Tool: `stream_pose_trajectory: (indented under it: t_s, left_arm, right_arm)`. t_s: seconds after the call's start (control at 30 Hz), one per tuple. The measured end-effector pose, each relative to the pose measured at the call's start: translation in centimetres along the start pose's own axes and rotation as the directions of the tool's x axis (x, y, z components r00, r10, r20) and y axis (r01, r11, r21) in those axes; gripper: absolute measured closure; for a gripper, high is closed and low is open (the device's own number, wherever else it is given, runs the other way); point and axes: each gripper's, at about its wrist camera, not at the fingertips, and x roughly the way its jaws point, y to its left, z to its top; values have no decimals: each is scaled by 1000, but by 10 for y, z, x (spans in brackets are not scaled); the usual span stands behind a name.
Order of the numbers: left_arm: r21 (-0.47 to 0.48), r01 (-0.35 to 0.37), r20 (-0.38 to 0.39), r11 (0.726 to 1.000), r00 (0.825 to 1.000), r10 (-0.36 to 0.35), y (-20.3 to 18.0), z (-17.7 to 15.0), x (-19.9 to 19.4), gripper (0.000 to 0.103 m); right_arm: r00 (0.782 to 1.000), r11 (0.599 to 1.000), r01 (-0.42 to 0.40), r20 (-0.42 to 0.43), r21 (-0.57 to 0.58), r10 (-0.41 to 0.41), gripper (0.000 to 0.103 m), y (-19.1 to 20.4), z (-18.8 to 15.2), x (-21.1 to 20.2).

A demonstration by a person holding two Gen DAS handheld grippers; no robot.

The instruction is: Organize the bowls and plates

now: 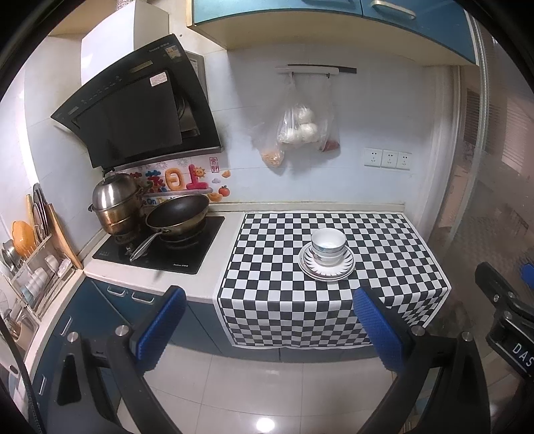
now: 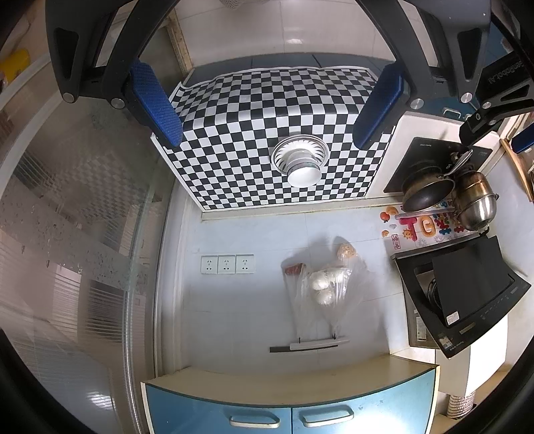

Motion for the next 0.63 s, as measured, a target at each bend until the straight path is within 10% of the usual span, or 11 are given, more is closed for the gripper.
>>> stream_pose_trajectory:
  t_s: [0.63]
  left_arm:
    - [4,4,14,1000,1000,-4,2,2,0,0]
  right_arm:
    - [1000,1000,-4,-10,-17,4,0,-4,2,6]
